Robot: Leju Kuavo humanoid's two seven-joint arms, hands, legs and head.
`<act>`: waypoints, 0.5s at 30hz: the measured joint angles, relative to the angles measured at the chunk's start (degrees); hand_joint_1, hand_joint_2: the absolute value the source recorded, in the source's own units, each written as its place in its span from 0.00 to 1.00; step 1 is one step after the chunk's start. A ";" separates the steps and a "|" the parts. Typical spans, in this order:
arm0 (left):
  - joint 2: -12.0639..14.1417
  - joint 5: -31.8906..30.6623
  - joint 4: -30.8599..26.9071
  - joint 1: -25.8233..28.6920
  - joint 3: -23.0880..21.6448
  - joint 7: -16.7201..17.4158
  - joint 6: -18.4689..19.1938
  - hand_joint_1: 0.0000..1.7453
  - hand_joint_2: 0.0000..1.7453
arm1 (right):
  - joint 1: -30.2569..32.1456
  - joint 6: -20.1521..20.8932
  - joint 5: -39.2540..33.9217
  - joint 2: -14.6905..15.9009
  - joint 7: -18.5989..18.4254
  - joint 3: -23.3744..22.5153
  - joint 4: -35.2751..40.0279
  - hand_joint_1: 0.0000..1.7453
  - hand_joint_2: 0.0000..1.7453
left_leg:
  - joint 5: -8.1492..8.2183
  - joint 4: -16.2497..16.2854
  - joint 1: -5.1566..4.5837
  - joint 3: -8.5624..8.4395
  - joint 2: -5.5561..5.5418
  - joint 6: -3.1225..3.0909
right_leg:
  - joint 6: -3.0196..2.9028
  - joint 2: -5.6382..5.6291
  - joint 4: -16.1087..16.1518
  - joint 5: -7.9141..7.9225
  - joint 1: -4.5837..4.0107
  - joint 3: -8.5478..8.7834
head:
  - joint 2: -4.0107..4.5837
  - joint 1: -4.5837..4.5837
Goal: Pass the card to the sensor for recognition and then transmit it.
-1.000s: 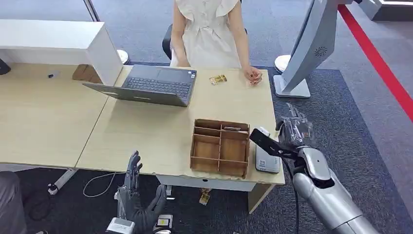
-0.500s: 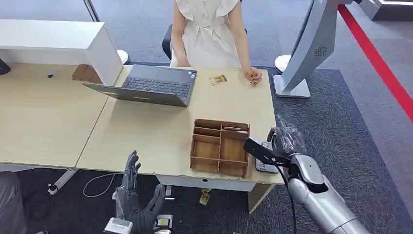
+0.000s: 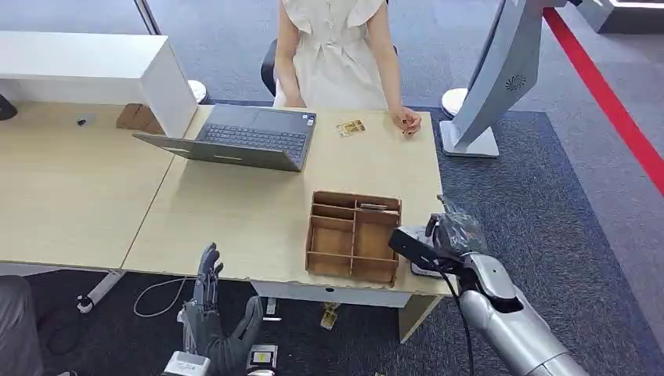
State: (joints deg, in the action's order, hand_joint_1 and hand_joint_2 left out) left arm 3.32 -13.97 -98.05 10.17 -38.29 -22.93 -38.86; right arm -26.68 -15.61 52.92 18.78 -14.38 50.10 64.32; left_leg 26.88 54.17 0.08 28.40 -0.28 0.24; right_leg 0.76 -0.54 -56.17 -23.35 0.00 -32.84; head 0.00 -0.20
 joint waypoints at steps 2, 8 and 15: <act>0.00 0.00 0.00 0.05 0.04 0.00 0.00 0.00 1.00 | -0.08 0.00 -0.09 -0.07 0.00 0.11 -0.15 1.00 1.00 | 0.00 0.00 0.00 0.00 0.00 0.00 | 0.00 0.00 0.00 0.00 0.00 0.00 | 0.00 0.02; 0.00 0.13 0.00 0.13 0.11 0.04 0.00 0.00 1.00 | -0.49 0.37 -0.53 -0.57 0.24 0.61 -1.07 1.00 1.00 | 0.00 0.00 0.00 -0.02 0.00 0.00 | 0.00 0.00 0.00 0.00 0.00 0.03 | -0.02 0.02; -0.13 0.55 0.04 0.15 0.15 0.04 0.00 0.00 1.00 | -1.20 0.70 -1.31 -1.60 0.81 1.14 -3.02 1.00 1.00 | 0.00 0.00 0.00 -0.06 0.01 0.00 | 0.00 0.00 0.01 0.00 0.00 0.06 | 0.00 0.02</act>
State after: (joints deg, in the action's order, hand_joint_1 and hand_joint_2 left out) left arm 3.19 -13.42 -98.01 10.32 -38.14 -22.88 -38.86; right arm -27.88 -14.91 51.60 17.18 -13.57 51.23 61.31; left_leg 26.88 54.17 0.08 28.34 -0.27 0.24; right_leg 0.76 -0.54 -56.16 -23.35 0.00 -32.78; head 0.00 -0.17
